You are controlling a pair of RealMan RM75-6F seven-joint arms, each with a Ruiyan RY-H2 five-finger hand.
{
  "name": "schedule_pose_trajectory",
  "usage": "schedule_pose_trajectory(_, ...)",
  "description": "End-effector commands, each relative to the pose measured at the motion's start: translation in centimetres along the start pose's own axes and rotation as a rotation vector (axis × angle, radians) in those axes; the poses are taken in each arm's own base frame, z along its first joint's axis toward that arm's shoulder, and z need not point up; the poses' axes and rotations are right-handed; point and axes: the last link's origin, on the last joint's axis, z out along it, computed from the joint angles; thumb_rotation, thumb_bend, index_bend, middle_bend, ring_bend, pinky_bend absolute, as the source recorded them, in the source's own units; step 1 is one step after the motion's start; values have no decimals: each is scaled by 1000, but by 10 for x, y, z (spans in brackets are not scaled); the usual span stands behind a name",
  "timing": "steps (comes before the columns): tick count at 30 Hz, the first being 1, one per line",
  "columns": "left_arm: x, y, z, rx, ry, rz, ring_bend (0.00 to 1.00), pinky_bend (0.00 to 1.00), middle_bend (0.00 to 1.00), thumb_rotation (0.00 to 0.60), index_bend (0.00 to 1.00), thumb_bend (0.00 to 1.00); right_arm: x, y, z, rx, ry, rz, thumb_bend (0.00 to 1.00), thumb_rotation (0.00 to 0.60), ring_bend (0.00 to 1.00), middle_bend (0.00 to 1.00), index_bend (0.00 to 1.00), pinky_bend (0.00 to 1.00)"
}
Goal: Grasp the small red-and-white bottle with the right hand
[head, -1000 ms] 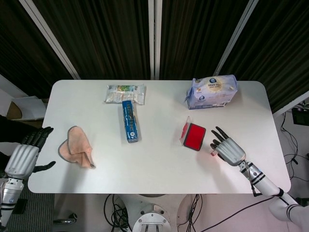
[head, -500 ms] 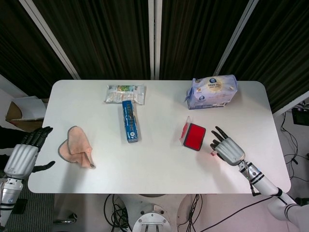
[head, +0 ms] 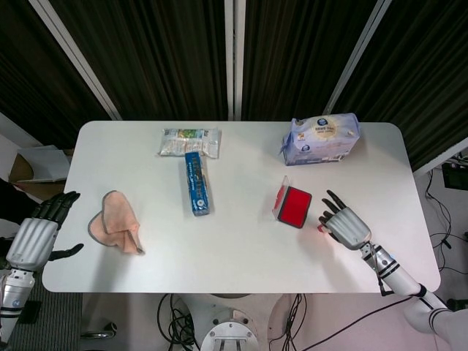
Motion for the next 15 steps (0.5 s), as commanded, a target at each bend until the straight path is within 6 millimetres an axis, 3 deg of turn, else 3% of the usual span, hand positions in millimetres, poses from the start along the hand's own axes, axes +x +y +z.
schedule_pose_trajectory(1,0,-1,-1,2,0,-1,78,184,91,598,62,24,6,2,0,-5,27,5,252,600,164,536,620,0)
schedule_pose_trajectory(8,-1,-1,-1,0,-2,-4,77,184,91,596,62,24,31,7,11,-10,87,63,267,600,164,548,635,0)
schedule_pose_trajectory(15,-3,-2,-1,5,-3,-16,78,184,92,596,62,24,70,4,46,-23,-45,83,274,600,164,583,684,0)
